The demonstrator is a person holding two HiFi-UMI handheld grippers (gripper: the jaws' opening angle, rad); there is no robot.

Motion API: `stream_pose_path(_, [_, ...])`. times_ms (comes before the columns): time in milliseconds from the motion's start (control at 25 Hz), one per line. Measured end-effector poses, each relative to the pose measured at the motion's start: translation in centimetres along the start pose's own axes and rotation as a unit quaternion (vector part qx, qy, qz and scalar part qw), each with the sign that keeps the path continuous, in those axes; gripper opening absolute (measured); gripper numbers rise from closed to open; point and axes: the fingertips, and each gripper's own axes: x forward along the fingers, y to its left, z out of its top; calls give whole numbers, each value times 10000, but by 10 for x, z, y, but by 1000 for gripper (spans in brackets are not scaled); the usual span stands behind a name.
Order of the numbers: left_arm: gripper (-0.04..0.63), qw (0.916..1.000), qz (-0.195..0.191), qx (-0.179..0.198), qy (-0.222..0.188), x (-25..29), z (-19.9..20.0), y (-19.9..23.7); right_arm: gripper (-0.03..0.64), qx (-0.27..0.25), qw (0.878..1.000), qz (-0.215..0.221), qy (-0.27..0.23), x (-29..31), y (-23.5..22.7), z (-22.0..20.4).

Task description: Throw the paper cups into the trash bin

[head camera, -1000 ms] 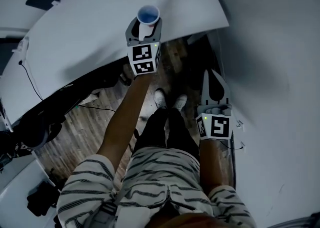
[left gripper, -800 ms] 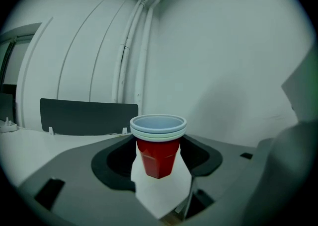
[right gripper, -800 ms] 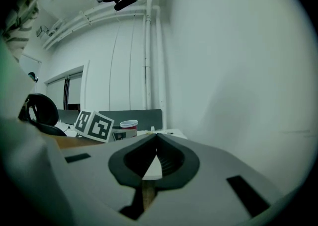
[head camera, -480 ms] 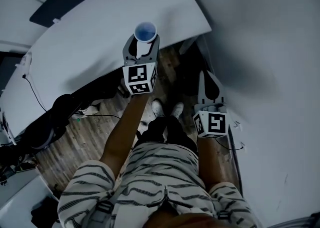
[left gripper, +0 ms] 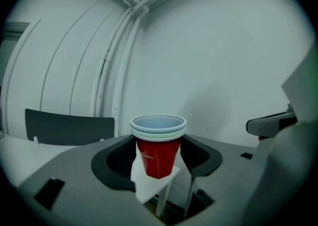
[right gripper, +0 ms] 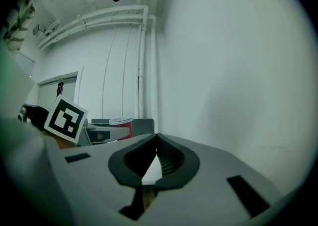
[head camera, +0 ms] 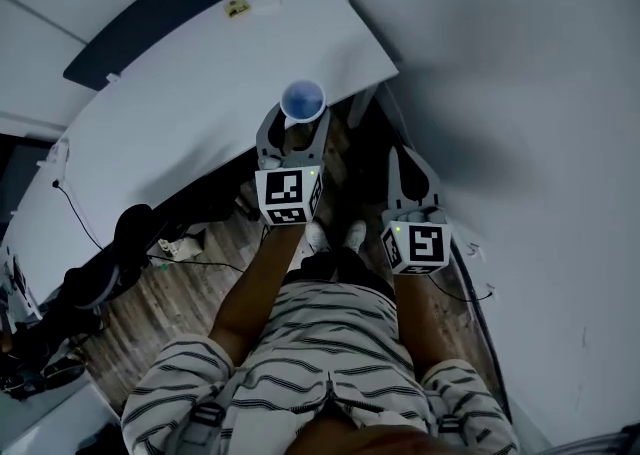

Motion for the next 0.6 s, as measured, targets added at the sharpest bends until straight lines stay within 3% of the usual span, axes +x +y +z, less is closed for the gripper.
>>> stream_pose_path(600, [296,9954,-929,198,-159,-20,30,-77,15,1,9978,-637,-189,-39,-37,15])
